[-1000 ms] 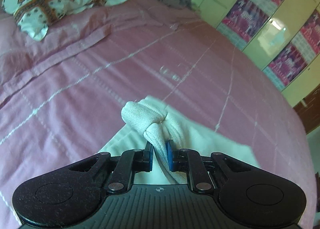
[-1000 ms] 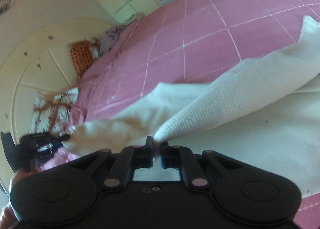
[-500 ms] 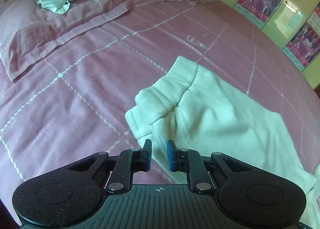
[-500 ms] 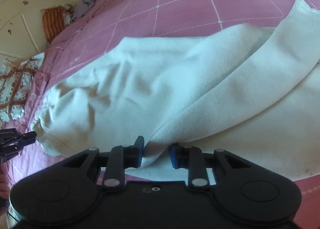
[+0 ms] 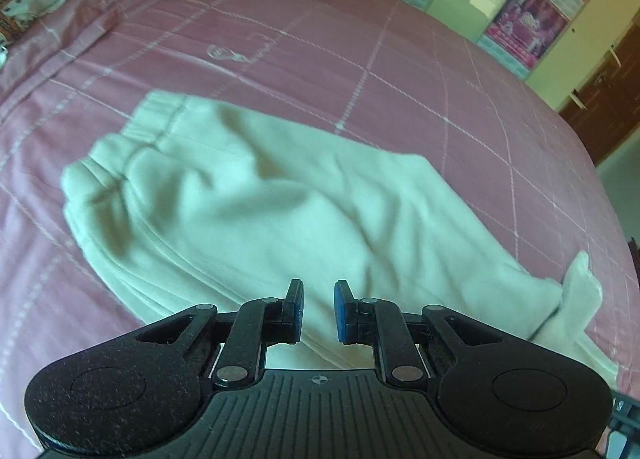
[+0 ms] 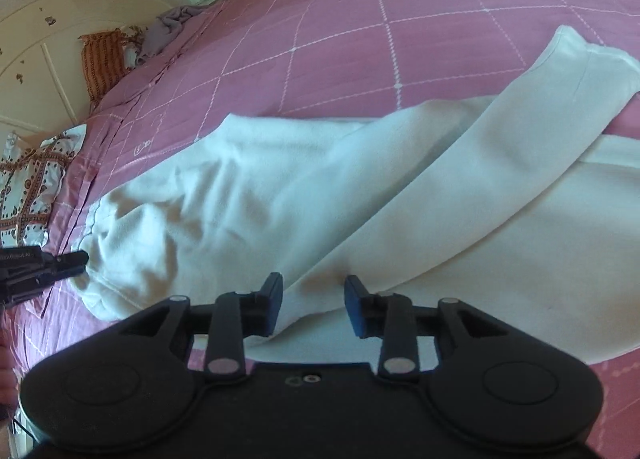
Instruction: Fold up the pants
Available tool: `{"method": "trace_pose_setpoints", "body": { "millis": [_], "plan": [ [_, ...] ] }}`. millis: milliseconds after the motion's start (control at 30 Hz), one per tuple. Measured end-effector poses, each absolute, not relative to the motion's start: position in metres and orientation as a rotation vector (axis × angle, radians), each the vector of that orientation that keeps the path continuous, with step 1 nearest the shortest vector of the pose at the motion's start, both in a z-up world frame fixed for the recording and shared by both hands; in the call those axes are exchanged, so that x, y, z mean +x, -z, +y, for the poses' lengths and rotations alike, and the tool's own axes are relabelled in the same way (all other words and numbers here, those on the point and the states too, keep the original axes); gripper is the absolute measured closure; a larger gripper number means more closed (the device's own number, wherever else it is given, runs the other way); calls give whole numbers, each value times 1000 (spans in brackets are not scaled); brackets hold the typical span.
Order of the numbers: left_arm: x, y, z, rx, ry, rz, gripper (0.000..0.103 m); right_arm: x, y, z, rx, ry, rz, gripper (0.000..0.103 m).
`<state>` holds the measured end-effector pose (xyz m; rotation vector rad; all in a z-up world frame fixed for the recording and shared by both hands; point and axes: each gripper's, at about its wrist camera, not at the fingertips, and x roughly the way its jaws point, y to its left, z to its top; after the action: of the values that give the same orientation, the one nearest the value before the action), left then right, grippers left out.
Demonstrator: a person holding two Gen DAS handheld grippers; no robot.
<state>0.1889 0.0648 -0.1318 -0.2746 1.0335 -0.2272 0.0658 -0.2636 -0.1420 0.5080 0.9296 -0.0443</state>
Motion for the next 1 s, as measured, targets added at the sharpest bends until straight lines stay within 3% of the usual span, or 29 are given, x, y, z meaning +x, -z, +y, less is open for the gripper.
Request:
{"method": "trace_pose_setpoints", "body": {
  "millis": [200,500,600,633,667,700,1000],
  "plan": [
    [165,177,27,-171,243,1126,88,91,136,-307,476,183,959,60],
    [153,178,32,-189,255,1097,88,146,161,-325,446,369,1088,56],
    [153,181,32,-196,262,1089,88,158,164,-324,424,406,1105,48],
    [153,182,33,-201,263,1089,88,162,166,-323,413,410,1115,53],
    [153,182,34,-208,264,1089,88,163,168,-322,391,405,1118,83],
    [153,182,34,-213,264,1090,88,162,167,-321,358,406,1120,100],
    [153,181,32,-193,268,1081,88,42,115,-341,426,320,956,100]
  ]
}}
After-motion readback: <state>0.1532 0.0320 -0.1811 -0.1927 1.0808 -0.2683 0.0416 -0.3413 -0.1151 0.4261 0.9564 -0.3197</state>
